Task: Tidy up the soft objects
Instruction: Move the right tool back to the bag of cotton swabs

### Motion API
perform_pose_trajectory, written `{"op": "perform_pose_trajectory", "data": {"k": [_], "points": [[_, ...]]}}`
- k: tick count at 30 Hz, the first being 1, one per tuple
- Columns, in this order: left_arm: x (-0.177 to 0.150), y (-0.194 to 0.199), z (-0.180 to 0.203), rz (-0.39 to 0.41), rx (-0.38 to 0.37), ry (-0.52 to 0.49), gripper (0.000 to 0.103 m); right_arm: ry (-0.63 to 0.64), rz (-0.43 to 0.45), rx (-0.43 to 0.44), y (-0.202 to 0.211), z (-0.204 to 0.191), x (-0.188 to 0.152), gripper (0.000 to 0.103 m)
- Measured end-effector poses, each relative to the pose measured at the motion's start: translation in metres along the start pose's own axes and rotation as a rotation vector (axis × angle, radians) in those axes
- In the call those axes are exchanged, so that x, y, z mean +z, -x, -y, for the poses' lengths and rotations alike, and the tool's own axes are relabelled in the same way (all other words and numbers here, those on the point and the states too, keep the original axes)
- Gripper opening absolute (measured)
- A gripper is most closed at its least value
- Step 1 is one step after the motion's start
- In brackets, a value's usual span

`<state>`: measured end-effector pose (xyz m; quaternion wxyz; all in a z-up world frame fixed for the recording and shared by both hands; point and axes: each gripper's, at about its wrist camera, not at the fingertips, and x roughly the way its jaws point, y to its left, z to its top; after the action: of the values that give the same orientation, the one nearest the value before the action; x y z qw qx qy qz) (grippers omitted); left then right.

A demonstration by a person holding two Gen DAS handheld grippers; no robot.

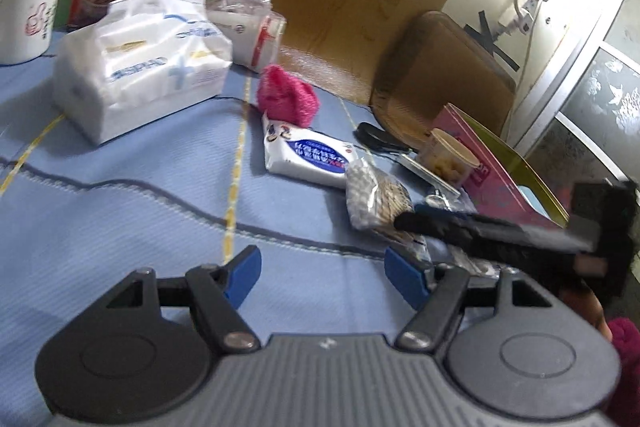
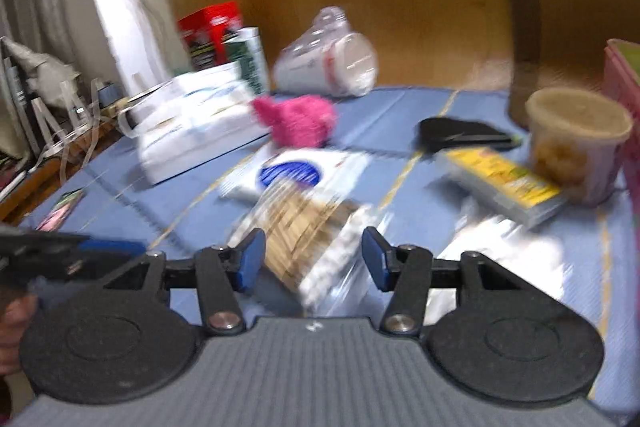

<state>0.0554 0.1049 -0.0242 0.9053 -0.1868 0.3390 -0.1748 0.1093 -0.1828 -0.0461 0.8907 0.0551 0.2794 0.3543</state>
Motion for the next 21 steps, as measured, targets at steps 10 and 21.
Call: {"op": "perform_pose_trajectory", "data": {"k": [10,21], "points": [[-0.006,0.001,-0.002,0.008,-0.012,-0.001,0.072,0.093,-0.002,0.02,0.013,-0.041,-0.032,0.056],[-0.005,-0.003,0.014,-0.036,-0.102,0.023,0.077,0.162,-0.027,0.062,0.007,-0.059,-0.037,0.038]]}}
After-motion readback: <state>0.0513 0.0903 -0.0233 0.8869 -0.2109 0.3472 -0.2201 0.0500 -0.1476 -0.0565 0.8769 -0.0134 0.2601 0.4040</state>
